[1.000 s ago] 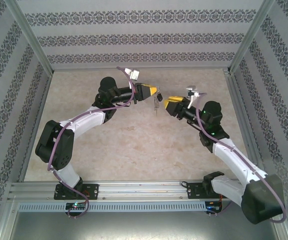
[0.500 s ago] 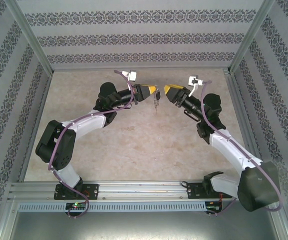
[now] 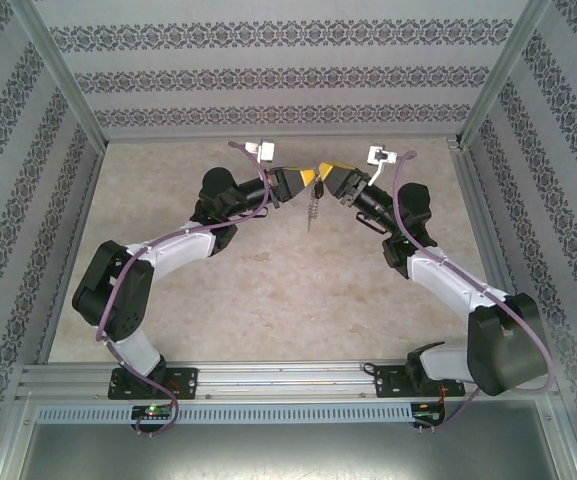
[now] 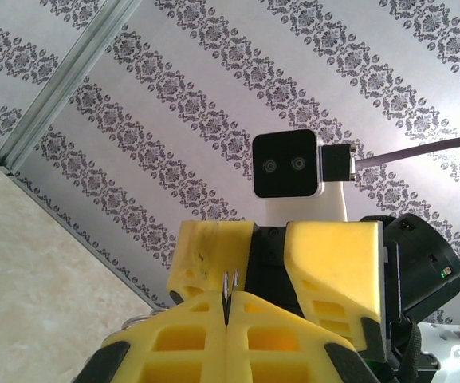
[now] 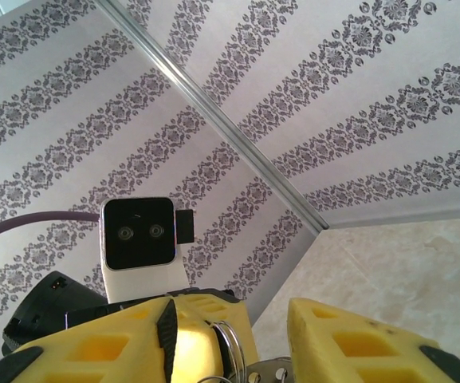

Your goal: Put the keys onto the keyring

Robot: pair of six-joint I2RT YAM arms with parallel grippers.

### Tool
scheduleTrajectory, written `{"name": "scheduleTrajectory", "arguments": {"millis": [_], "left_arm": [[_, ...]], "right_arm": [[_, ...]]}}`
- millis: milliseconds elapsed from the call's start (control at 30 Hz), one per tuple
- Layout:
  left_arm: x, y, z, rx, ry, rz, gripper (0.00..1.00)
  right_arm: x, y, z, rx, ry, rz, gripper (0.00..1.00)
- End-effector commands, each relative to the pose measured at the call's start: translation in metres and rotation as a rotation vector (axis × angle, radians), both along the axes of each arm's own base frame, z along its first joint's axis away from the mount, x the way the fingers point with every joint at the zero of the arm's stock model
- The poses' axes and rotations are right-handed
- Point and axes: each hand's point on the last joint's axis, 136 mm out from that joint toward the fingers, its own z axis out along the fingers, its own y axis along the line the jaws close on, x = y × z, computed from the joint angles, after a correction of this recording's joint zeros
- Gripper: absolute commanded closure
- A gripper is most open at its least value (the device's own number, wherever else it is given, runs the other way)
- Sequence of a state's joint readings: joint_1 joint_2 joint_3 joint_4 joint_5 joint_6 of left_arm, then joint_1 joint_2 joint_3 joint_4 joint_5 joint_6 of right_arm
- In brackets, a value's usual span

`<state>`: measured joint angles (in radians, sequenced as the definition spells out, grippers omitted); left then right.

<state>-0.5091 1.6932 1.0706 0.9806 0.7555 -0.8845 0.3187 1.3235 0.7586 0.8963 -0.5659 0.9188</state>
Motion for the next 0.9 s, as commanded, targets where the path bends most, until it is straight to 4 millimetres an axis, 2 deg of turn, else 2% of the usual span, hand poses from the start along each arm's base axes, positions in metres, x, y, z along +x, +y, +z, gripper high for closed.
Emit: {"name": "scheduleTrajectory", "arguments": {"millis": [0, 533, 700, 867], "left_arm": [[-0.011, 0.0, 0.03, -0.061, -0.083, -0.008, 1.0], [-0.01, 0.0, 0.031, -0.058, -0.086, -0.004, 1.0], [-0.01, 0.0, 0.031, -0.054, -0.087, -0.002, 1.0], [-0.01, 0.0, 0.032, -0.053, -0.091, -0.001, 1.0]], "right_arm": [[-0.008, 0.006, 0.022, 0.044, -0.076, 0.039, 0.6], [-0.014, 0.015, 0.016, 0.058, -0.074, 0.112, 0.65], [-0.015, 0.015, 0.012, 0.056, -0.067, 0.115, 0.73], [-0.015, 0.016, 0.009, 0.054, -0.06, 0.123, 0.72]]}}
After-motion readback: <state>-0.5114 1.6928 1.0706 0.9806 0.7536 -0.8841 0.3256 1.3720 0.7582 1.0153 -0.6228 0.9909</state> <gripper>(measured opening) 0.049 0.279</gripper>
